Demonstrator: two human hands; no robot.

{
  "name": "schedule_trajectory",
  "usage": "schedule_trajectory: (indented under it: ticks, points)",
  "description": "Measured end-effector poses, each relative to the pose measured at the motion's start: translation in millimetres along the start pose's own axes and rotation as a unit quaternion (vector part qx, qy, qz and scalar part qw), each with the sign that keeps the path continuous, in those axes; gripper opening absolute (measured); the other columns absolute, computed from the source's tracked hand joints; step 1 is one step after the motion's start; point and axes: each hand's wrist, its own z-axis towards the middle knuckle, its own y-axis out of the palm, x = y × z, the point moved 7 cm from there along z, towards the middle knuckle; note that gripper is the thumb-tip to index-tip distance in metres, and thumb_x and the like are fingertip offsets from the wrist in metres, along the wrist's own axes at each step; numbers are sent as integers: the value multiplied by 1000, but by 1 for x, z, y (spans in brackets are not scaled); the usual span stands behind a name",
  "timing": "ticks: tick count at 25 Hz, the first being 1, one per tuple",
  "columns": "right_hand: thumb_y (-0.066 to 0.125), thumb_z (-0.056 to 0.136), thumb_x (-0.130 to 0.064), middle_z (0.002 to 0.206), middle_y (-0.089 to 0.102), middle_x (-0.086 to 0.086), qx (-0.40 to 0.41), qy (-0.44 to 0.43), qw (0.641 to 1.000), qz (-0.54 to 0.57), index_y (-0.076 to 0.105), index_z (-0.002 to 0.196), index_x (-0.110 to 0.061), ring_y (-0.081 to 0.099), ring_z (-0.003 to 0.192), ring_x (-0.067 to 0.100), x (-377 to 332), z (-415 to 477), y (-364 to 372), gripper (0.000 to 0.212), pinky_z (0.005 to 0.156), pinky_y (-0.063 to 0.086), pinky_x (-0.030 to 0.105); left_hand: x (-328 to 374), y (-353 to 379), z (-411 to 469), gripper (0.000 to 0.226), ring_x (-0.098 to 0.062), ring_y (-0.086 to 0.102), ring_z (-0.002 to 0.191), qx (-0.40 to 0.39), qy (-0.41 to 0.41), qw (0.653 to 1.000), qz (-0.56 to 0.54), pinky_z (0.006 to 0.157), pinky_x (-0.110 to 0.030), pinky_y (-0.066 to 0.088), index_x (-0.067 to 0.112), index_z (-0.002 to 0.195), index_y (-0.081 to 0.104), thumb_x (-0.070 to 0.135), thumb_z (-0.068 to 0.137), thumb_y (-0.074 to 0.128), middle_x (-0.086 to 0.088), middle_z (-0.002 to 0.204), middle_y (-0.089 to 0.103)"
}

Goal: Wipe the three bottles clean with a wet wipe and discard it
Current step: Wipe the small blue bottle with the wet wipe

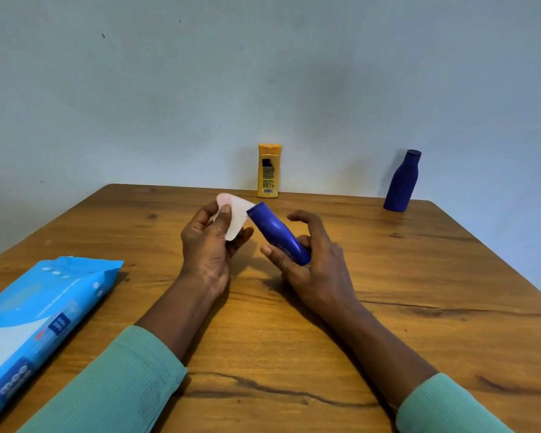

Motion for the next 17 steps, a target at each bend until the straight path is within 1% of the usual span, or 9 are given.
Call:
schedule_trajectory:
  ticks: [2, 4, 6, 8, 10, 12, 14, 16, 17]
  points:
    - [66, 88, -62, 98, 70, -5, 5, -11, 1000, -2, 44, 139, -43, 68, 80, 10, 1, -1, 0, 58, 78, 59, 36, 9, -2, 2, 13, -24, 71, 109, 8, 67, 997, 45, 78, -40, 66, 28, 100, 76, 17, 98, 70, -2, 113, 74]
    - [63, 94, -58, 99, 70, -8, 10, -22, 1000, 8, 50, 139, -39, 68, 78, 7, 2, 0, 1, 50, 72, 58, 30, 12, 3, -3, 15, -26, 70, 110, -28, 103, 990, 88, 86, -46, 62, 30, 92, 80, 22, 99, 69, 2, 105, 77]
    - [57, 99, -56, 98, 72, -7, 10, -17, 998, 52, 54, 136, -40, 70, 81, 7, 4, 1, 1, 41, 70, 61, 32, 9, 16, -15, 12, -20, 72, 101, -91, 136, 975, 151, 80, -42, 63, 25, 98, 80, 23, 99, 69, 1, 103, 78]
    - [50, 101, -58, 90, 74, 2, 12, 15, 989, 146, 58, 123, -52, 74, 71, 17, 5, 1, 1, 25, 63, 64, 41, 6, 30, -30, 10, -14, 72, 98, -131, 208, 937, 246, 75, -28, 62, 19, 104, 79, 20, 95, 74, 1, 105, 77]
    - [42, 101, -62, 84, 72, 14, -5, 57, 973, 225, 65, 116, -44, 72, 60, 29, 8, 1, 5, 32, 57, 61, 42, 6, 37, -34, 14, -14, 74, 94, -138, 249, 923, 261, 74, -23, 59, 14, 104, 77, 16, 90, 80, 1, 100, 78]
    - [35, 102, -64, 85, 71, 21, -48, 94, 958, 268, 65, 116, -23, 68, 60, 36, 11, 1, 13, 52, 56, 58, 39, 12, 35, -28, 20, -12, 73, 90, -120, 236, 941, 210, 74, -22, 58, 11, 104, 75, 15, 86, 83, -1, 97, 77]
    - [31, 103, -63, 85, 71, 21, -83, 109, 947, 289, 64, 115, -11, 66, 60, 35, 10, 0, 18, 63, 53, 56, 34, 12, 30, -23, 25, -12, 72, 91, -98, 197, 961, 167, 75, -24, 59, 11, 103, 73, 19, 83, 85, -1, 97, 76]
    - [28, 106, -59, 84, 73, 18, -84, 122, 933, 329, 64, 117, -6, 68, 61, 30, 12, 0, 16, 65, 50, 56, 31, -2, 32, -27, 21, -17, 73, 92, -129, 140, 959, 210, 72, -32, 63, 15, 95, 72, 23, 81, 85, -2, 95, 76]
    - [27, 107, -57, 88, 75, 18, -72, 129, 924, 351, 65, 120, -6, 71, 66, 29, 15, 0, 13, 64, 51, 58, 31, -13, 37, -33, 17, -19, 74, 89, -172, 117, 943, 260, 70, -37, 64, 15, 91, 72, 23, 82, 85, -3, 93, 76]
